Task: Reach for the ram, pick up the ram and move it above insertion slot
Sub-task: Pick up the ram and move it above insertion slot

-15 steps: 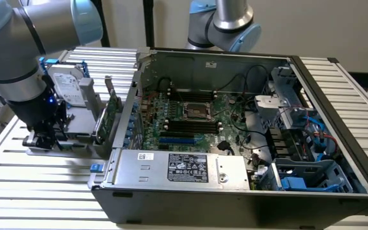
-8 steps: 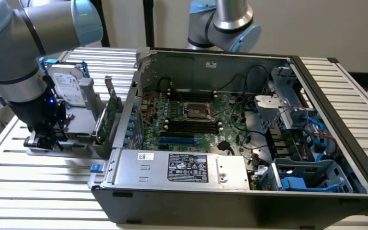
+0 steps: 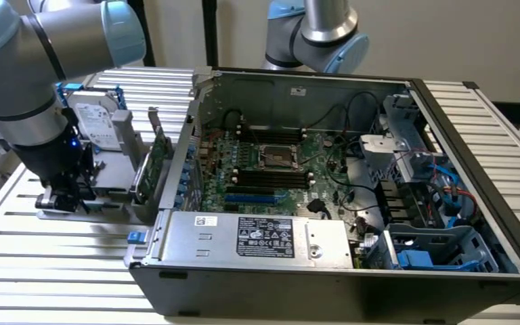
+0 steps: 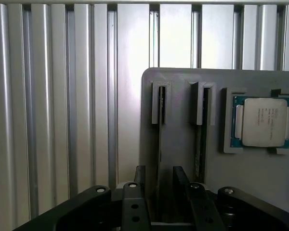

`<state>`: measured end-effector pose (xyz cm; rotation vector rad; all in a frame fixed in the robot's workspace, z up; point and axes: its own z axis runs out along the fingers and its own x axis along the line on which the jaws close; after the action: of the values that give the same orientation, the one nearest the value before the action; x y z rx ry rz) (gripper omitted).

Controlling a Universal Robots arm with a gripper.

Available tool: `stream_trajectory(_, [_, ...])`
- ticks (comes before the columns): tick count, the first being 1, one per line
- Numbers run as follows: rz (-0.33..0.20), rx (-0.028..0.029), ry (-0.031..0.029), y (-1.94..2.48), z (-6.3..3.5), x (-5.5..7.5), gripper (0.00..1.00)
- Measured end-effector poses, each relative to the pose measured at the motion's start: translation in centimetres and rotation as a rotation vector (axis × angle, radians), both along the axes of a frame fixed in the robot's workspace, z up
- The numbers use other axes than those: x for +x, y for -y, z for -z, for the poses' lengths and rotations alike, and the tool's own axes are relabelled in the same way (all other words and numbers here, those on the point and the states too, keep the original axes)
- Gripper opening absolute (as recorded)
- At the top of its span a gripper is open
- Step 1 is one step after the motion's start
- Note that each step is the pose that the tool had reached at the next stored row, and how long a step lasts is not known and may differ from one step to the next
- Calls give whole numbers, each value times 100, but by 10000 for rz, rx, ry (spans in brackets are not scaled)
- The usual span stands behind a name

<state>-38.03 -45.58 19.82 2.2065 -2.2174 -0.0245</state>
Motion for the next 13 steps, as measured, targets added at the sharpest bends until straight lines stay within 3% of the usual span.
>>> stream_trajectory(13, [-42, 0, -4, -6, 14, -19, 36])
